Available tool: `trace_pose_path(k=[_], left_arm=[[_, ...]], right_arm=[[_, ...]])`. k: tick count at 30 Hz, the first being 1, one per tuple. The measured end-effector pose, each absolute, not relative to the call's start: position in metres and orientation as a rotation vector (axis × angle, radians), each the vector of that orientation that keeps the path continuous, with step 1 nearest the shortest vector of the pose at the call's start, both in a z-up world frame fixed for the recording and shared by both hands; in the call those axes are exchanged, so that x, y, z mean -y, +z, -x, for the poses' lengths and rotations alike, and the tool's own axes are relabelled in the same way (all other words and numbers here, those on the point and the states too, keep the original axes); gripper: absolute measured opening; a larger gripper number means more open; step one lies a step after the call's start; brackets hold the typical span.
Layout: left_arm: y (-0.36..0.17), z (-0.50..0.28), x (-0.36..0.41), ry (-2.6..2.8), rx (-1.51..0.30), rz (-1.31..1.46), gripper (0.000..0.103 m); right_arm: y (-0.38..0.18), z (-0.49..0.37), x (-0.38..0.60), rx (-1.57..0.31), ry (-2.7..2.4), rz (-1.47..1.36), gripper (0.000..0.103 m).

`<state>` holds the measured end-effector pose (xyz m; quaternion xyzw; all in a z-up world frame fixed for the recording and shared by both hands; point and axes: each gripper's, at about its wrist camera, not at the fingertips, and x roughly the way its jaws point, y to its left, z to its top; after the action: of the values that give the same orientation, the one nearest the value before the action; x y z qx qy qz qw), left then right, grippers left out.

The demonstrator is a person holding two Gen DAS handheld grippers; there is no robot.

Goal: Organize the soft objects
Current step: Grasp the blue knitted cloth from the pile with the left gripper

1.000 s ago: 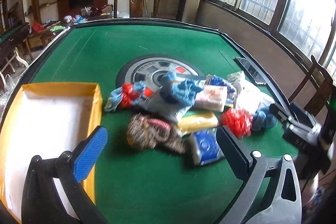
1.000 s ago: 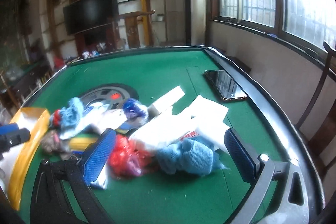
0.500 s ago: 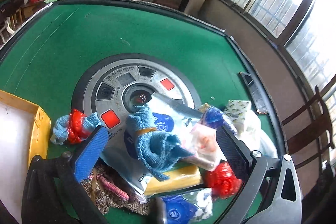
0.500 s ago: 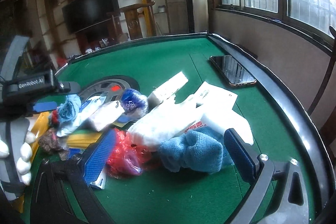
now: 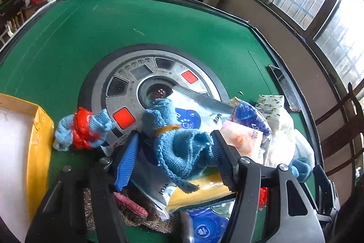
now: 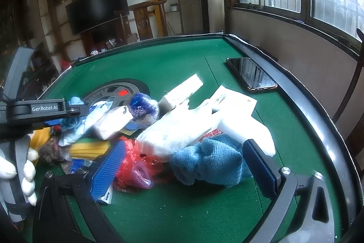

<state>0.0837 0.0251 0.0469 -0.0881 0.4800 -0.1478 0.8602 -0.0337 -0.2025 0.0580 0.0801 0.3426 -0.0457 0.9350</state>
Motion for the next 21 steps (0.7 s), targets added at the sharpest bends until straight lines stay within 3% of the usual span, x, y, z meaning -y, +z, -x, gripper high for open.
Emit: trace_pose_path(k=[2, 5, 8, 21], left_arm=[[0.048, -0.083, -0.025, -0.291, -0.991, 0.163, 0.061], [0.048, -0.082, -0.024, -0.268, -0.976, 0.128, 0.036], [0.051, -0.078, -0.025, -0.271, -0.967, 0.114, 0.032], [0.106, 0.009, -0.08, -0.371, -0.807, 0.257, 0.032]], right_arm=[[0.058, 0.034, 0.202, -0.698, -0.097, -0.157, 0.1], [0.056, 0.032, 0.201, -0.701, -0.104, -0.146, 0.1], [0.055, 0.032, 0.2, -0.704, -0.11, -0.137, 0.1], [0.051, 0.033, 0.202, -0.707, -0.116, -0.127, 0.1]])
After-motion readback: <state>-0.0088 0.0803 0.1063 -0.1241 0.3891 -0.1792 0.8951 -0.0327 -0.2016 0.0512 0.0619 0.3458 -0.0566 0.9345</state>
